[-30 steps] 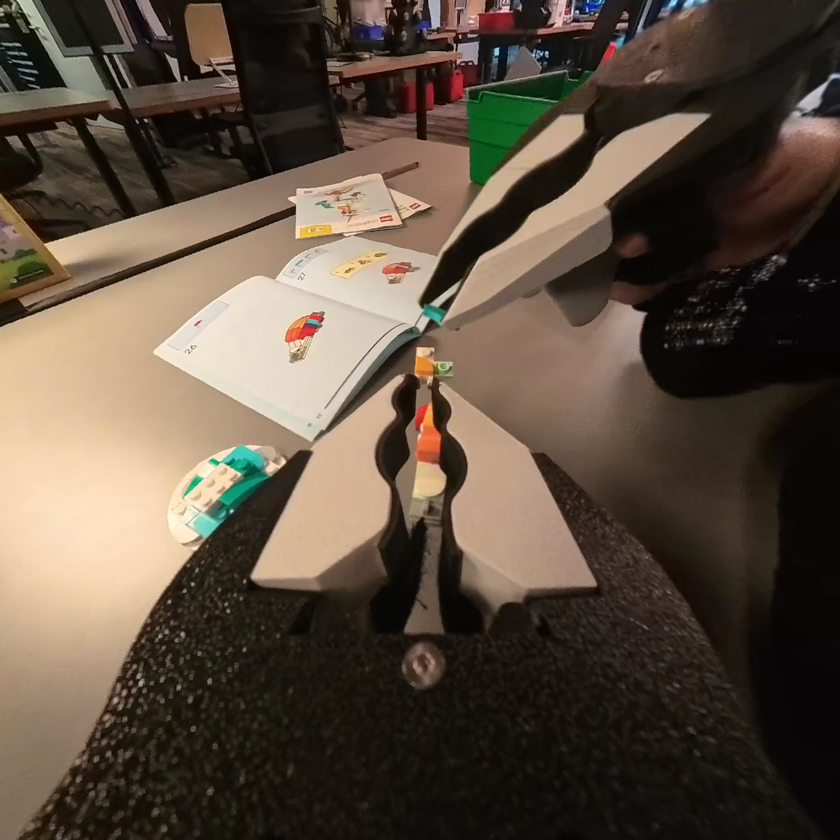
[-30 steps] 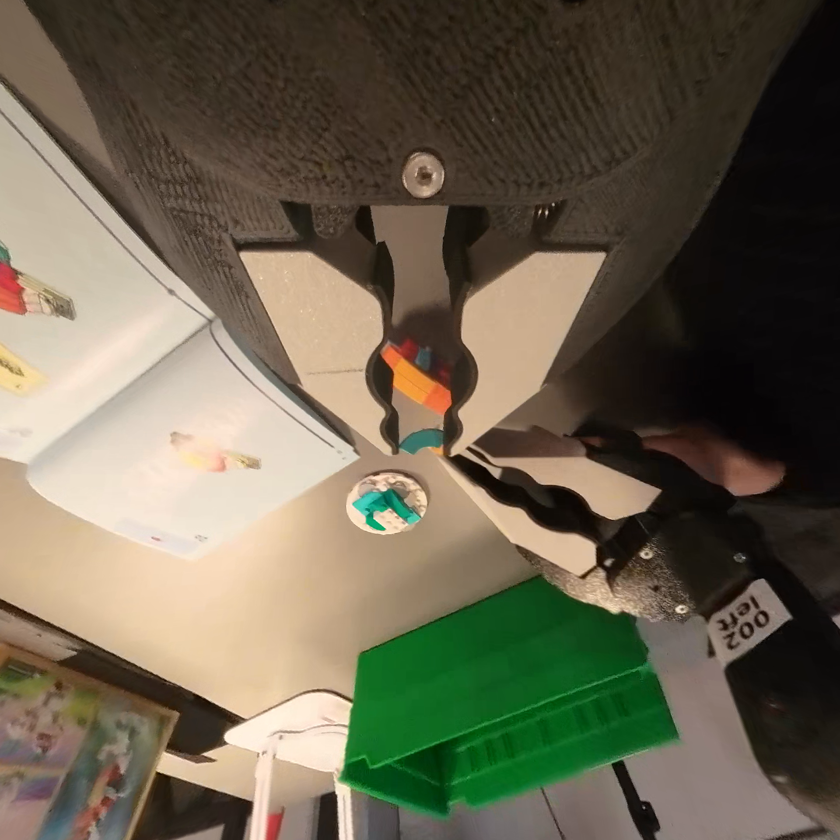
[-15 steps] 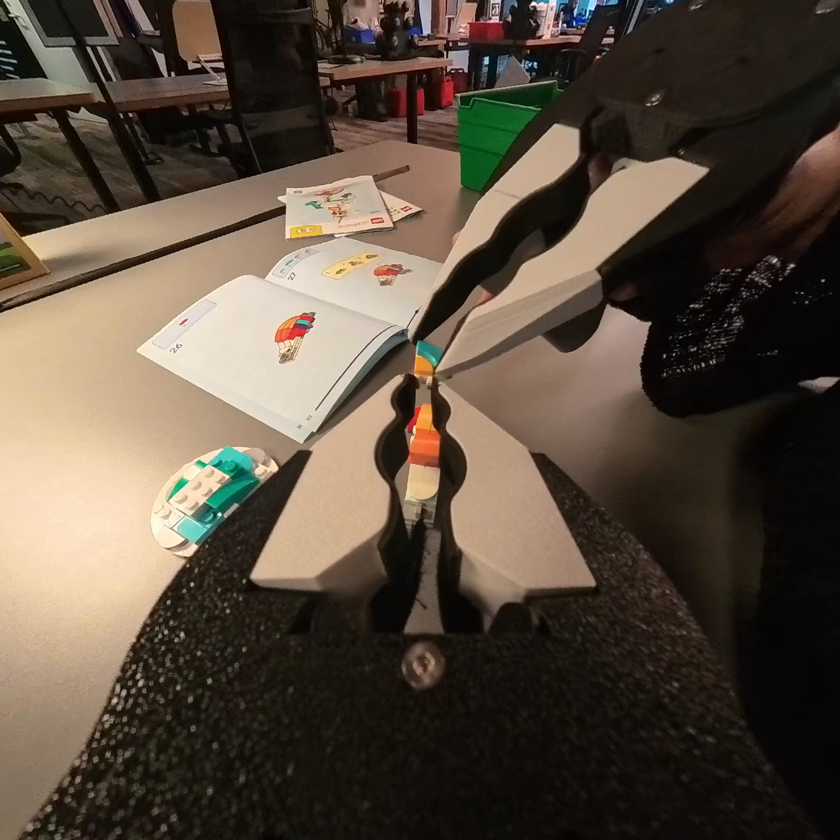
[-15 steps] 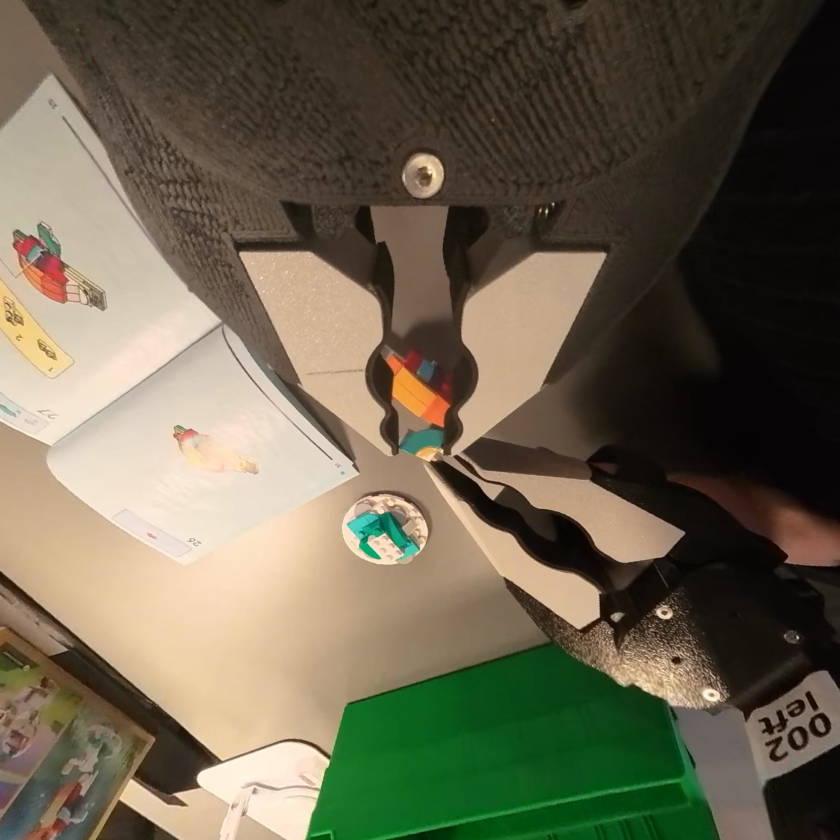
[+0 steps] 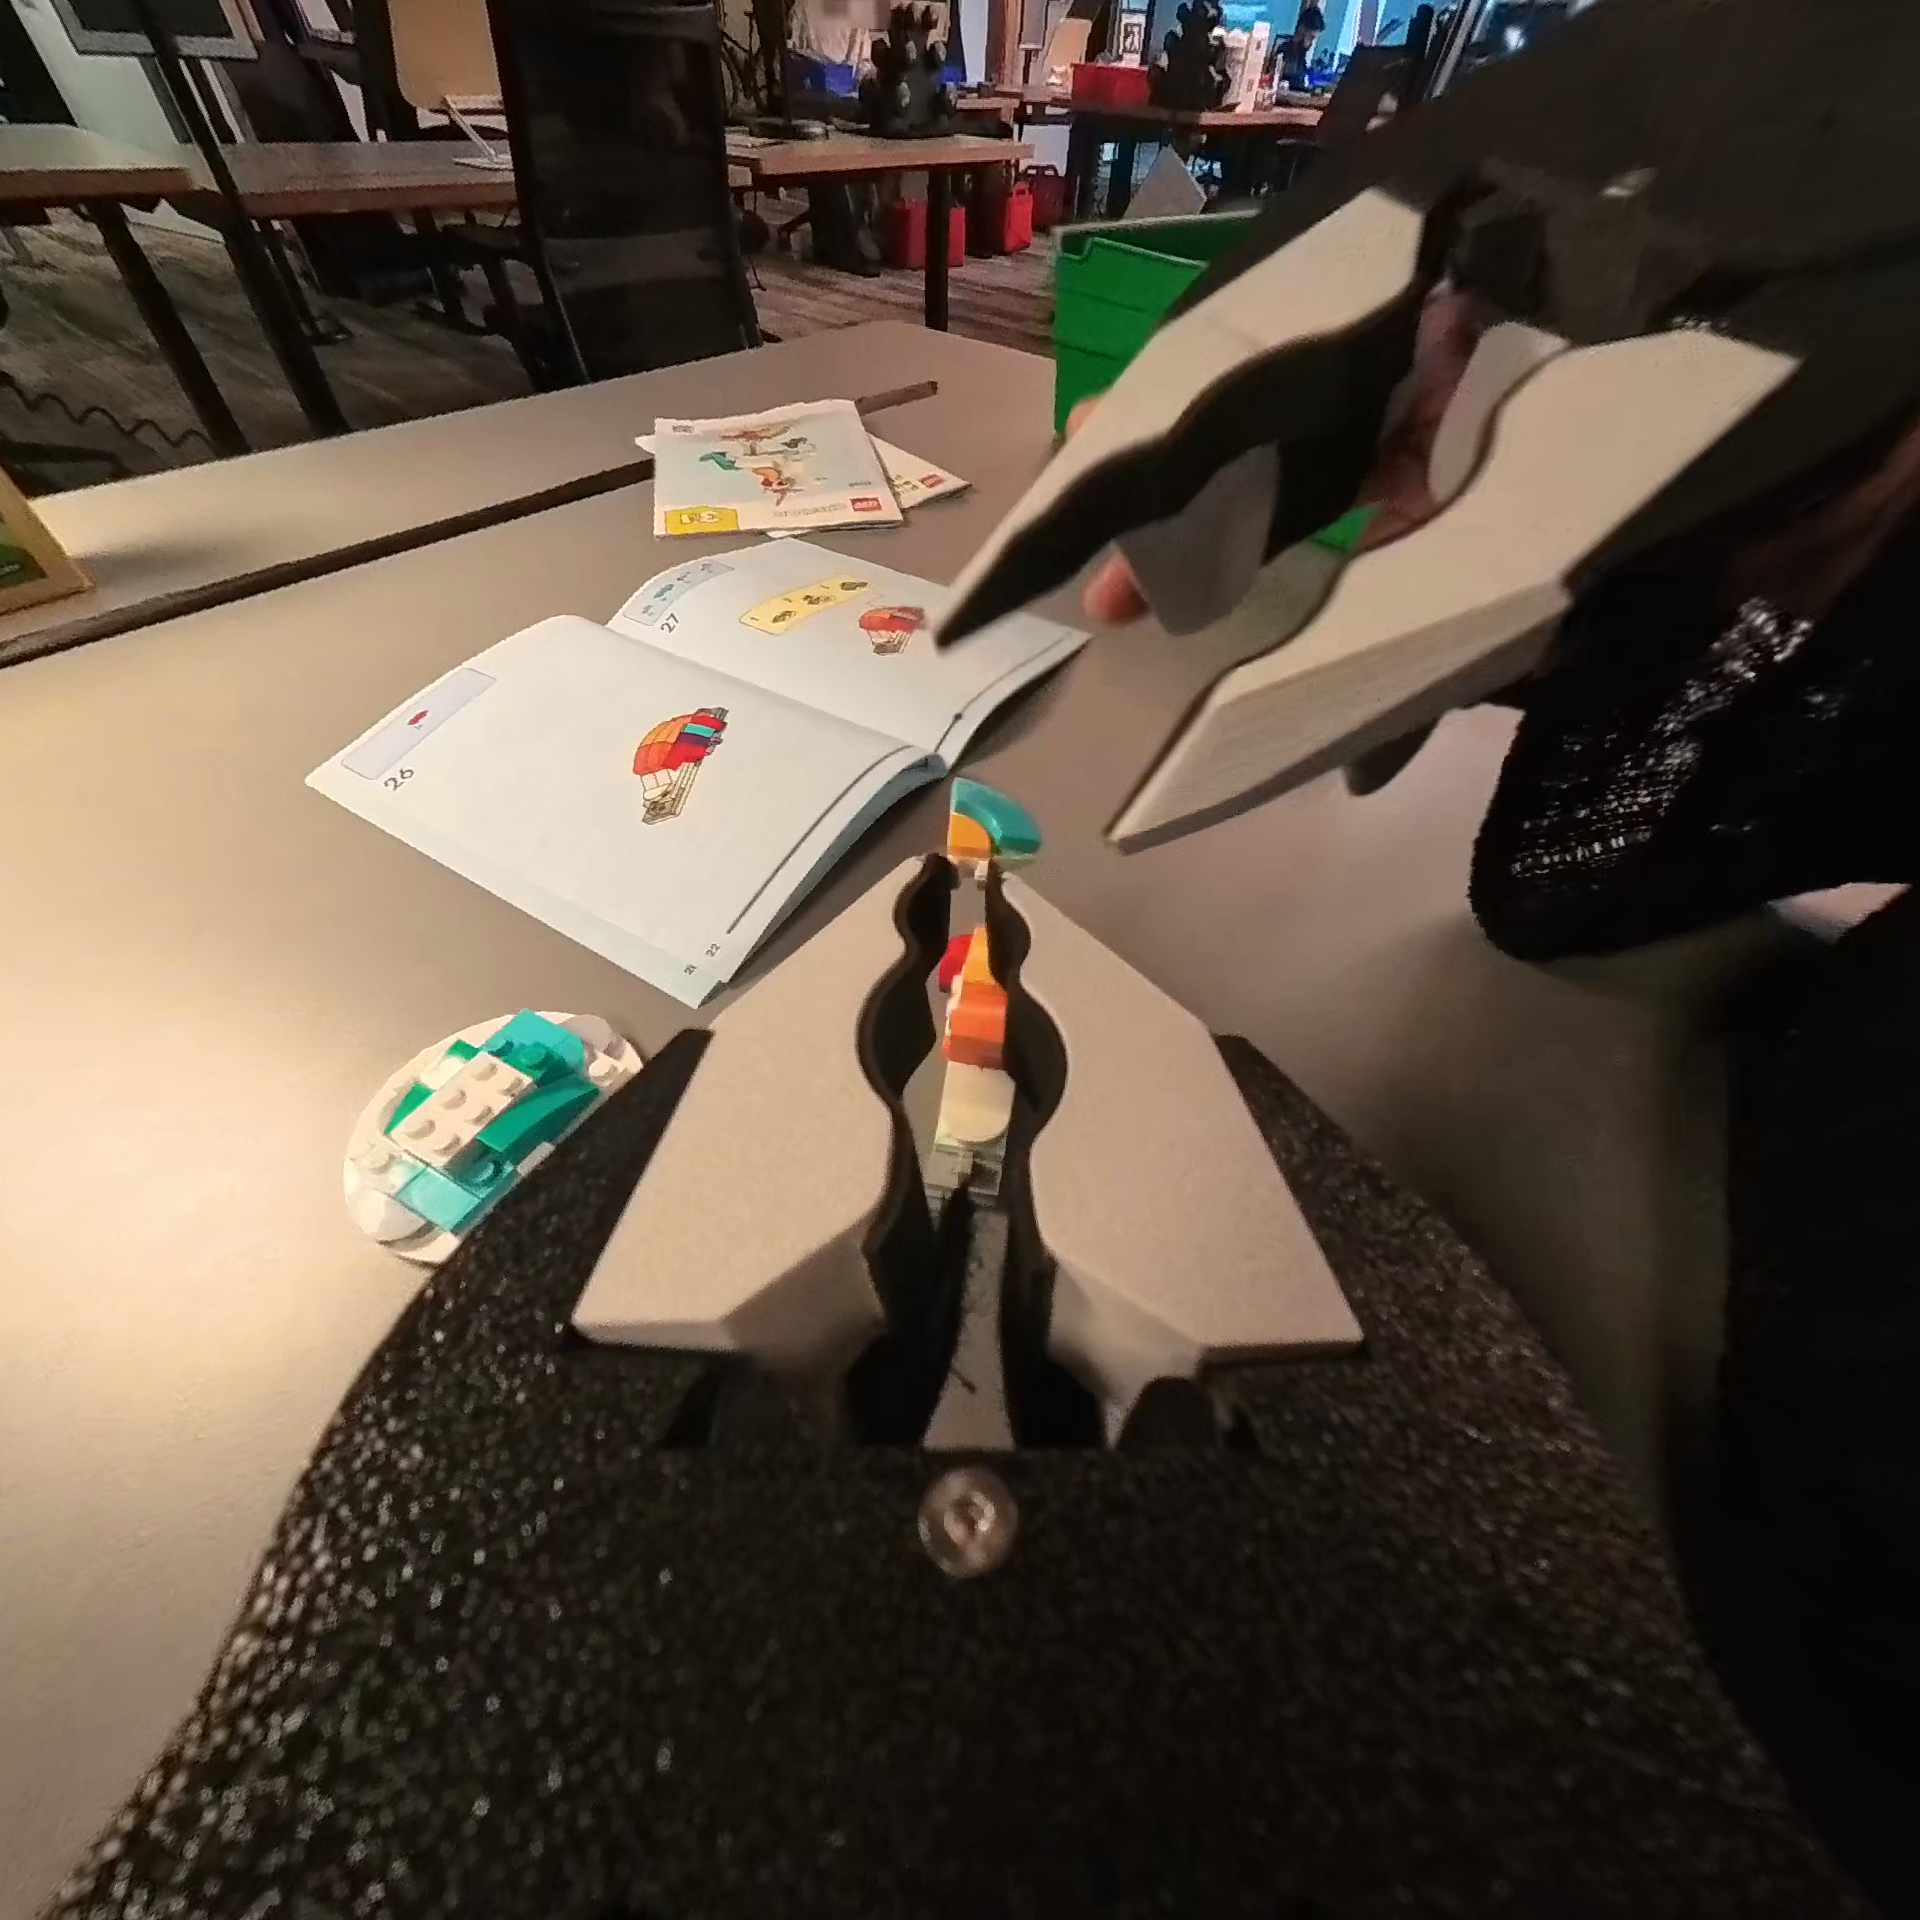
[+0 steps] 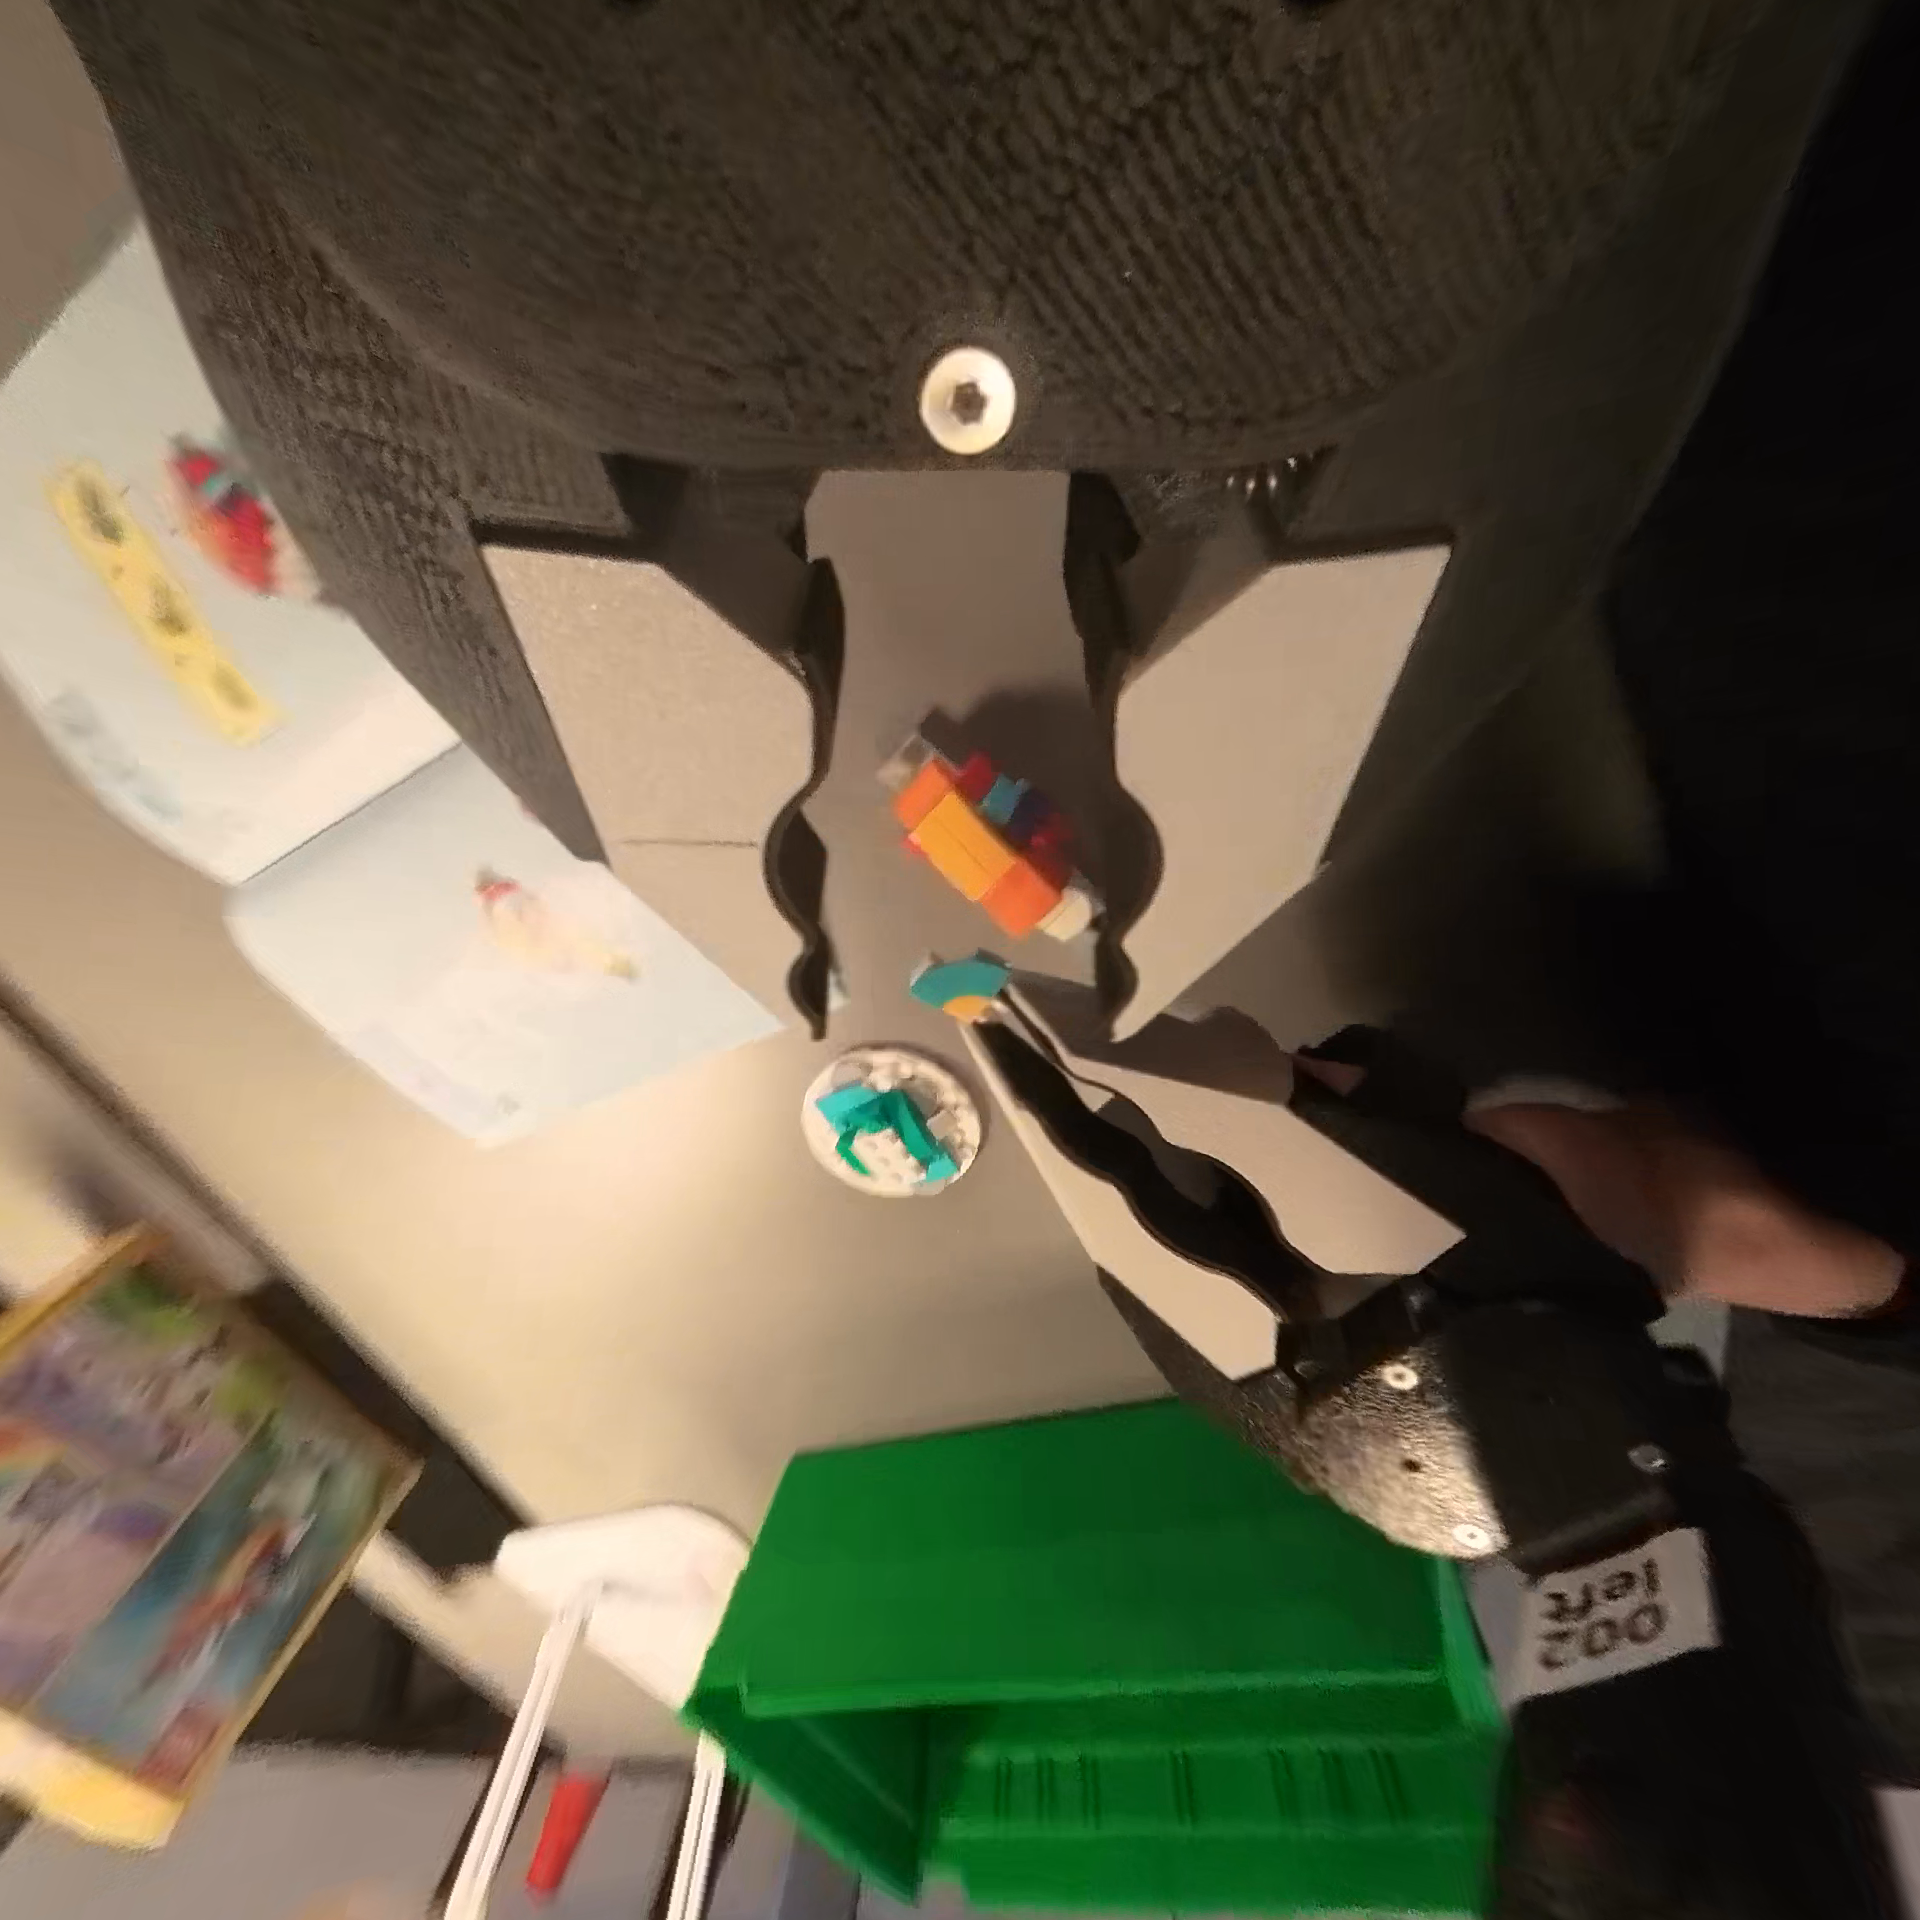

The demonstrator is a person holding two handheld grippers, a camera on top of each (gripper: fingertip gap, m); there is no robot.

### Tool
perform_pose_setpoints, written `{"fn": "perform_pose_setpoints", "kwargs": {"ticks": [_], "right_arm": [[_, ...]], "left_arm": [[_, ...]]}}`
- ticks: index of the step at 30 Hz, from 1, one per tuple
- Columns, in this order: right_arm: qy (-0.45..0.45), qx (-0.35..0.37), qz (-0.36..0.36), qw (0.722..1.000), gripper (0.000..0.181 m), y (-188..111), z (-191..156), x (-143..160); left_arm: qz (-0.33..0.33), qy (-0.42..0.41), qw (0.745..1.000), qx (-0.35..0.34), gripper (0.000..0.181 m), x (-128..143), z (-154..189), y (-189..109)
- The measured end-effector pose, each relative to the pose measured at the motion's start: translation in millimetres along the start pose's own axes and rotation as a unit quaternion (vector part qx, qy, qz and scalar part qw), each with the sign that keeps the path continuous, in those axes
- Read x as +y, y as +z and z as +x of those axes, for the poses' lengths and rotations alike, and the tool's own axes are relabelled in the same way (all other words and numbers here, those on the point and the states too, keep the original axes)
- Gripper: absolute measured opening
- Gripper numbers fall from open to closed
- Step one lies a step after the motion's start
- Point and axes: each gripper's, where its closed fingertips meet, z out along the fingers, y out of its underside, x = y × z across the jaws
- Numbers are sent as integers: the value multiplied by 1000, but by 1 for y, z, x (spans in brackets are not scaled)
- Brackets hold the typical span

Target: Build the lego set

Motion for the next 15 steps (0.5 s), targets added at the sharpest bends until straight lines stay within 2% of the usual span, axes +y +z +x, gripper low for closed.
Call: {"fn": "perform_pose_setpoints", "kwargs": {"ticks": [2, 4, 7, 9, 15], "right_arm": [[-94, 15, 23, 995, 58, -6, 1, -3], [-228, 45, 19, 972, 58, -8, 1, 4], [-416, 94, 1, 904, 53, -3, 2, 14], [-506, 114, 7, 855, 44, 0, -1, 14], [-553, 150, 45, 818, 31, -1, -1, -5]], "left_arm": [[1, -19, 1000, 9, 4, -2, -1, -1], [3, -39, 999, 21, 4, -6, -2, -2], [-1, -62, 997, 40, 4, -10, 0, -2], [-3, -73, 996, 49, 4, -13, 2, -2], [-4, -93, 994, 60, 4, -16, 5, -3]]}}
